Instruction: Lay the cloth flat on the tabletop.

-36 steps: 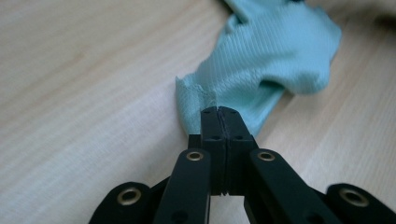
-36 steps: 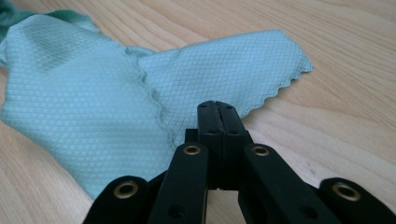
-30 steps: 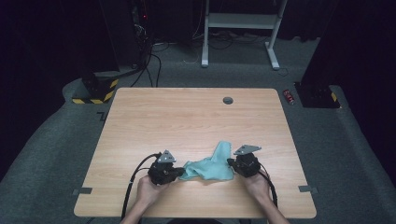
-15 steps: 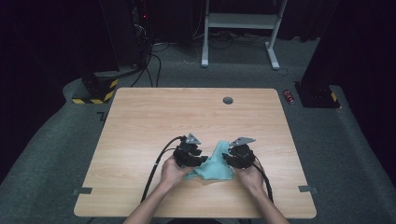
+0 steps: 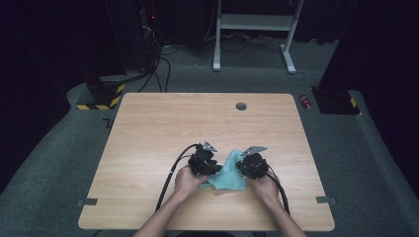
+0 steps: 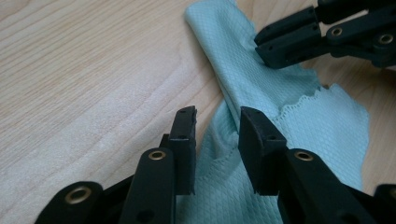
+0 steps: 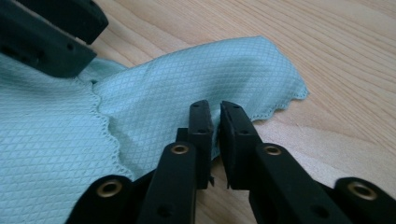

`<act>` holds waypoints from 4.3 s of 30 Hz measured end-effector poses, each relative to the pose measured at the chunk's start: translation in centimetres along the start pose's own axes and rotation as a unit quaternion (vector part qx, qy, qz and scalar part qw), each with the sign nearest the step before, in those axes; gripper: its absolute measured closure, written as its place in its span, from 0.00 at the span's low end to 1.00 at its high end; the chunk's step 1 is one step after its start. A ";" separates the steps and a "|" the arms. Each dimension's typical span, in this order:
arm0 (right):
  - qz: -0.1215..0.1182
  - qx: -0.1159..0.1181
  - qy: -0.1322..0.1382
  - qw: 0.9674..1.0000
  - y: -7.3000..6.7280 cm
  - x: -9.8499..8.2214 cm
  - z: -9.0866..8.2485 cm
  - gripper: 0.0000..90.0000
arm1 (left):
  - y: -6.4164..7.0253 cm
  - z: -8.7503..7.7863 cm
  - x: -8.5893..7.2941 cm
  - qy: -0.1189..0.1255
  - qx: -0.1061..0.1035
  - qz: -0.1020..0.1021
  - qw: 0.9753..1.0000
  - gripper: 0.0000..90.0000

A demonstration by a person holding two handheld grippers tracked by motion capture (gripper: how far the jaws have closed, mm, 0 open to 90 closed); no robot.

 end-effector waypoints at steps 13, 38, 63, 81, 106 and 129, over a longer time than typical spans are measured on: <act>-0.011 -0.001 0.017 1.000 -0.2 0.3 -0.6 1.00 | 0.8 0.6 0.0 -0.006 0.012 0.029 0.999 0.99; 0.020 -0.016 0.045 0.999 1.4 -0.7 -3.0 0.81 | -4.6 -3.0 -1.5 0.030 0.086 -0.048 0.995 0.73; -0.005 -0.053 0.027 0.998 2.8 2.3 -1.8 1.00 | -7.2 -3.3 0.5 0.077 0.107 -0.059 0.990 0.99; -0.065 0.020 0.004 0.998 -1.0 1.0 1.0 0.95 | -4.2 -2.4 -0.3 0.052 0.051 -0.030 0.997 0.76; -0.039 -0.005 0.046 0.998 -0.5 -0.2 0.8 0.86 | -6.0 1.6 -0.2 0.030 0.044 -0.077 0.996 0.89; -0.035 -0.007 0.038 0.999 -0.4 0.0 0.8 0.89 | -5.9 2.0 0.7 0.028 0.042 -0.057 0.997 0.95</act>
Point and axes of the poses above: each handheld gripper's, and its own axes: z roughly forward along the jaws, x roughly out of its top, y roughly to its right, the point moved 4 cm from there along z, roughly forward along the jaws, and after that the axes turned 13 degrees about x, right-handed, at the moved point
